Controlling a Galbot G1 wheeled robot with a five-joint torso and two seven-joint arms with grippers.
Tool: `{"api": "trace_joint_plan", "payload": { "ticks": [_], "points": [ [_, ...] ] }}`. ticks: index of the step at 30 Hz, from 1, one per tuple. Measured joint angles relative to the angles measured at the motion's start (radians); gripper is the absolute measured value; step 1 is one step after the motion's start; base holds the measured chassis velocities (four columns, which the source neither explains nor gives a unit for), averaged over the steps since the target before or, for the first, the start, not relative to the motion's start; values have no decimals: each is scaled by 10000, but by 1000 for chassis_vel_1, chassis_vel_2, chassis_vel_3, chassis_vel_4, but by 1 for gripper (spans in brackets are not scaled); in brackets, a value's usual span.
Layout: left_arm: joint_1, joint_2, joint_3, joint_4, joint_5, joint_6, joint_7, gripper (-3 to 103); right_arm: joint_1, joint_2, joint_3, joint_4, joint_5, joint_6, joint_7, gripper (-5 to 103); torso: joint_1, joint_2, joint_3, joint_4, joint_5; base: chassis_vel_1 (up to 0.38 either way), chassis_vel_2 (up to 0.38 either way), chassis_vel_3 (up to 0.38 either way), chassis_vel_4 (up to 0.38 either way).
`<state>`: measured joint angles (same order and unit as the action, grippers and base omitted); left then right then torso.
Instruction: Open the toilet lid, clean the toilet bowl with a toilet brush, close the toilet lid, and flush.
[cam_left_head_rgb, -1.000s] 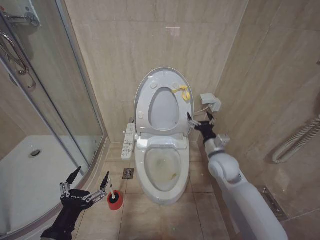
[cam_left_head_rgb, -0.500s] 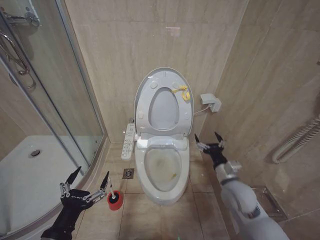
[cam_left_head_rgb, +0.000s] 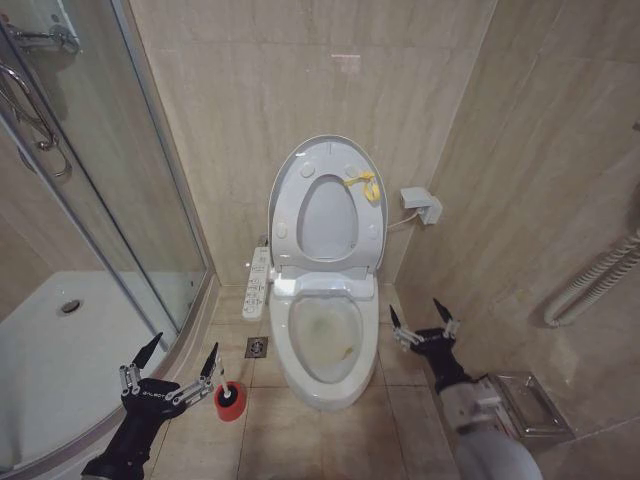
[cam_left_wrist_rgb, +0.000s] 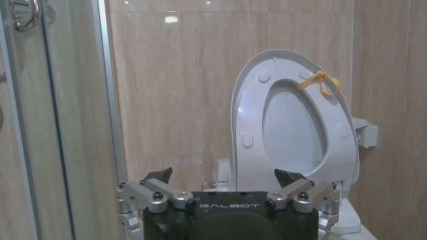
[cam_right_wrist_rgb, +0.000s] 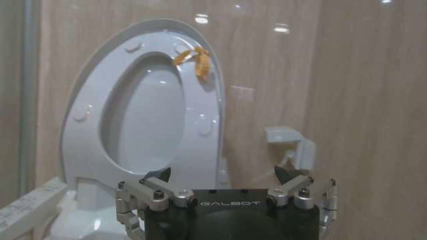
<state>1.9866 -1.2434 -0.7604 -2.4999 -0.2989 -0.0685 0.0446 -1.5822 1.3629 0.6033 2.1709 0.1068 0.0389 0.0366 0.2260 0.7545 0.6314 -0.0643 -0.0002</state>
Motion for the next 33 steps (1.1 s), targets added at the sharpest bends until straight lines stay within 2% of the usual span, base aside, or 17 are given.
{"api": "trace_joint_plan", "payload": {
  "ticks": [6, 14, 33],
  "points": [
    [0, 0, 0, 0, 0, 0, 0, 100, -538, 254, 302, 200, 377, 16, 170, 100, 1, 0, 0, 2, -1, 0, 0, 0, 0],
    [0, 0, 0, 0, 0, 0, 0, 100, -705, 660, 144, 211, 523, -21, 386, 100, 1, 0, 1, 2, 1, 0, 0, 0, 0],
    [0, 0, 0, 0, 0, 0, 0, 100, -1291, 821, 136, 1419, 626, -218, 511, 100, 1, -1, 1, 3, 2, 0, 0, 0, 0]
  ]
}}
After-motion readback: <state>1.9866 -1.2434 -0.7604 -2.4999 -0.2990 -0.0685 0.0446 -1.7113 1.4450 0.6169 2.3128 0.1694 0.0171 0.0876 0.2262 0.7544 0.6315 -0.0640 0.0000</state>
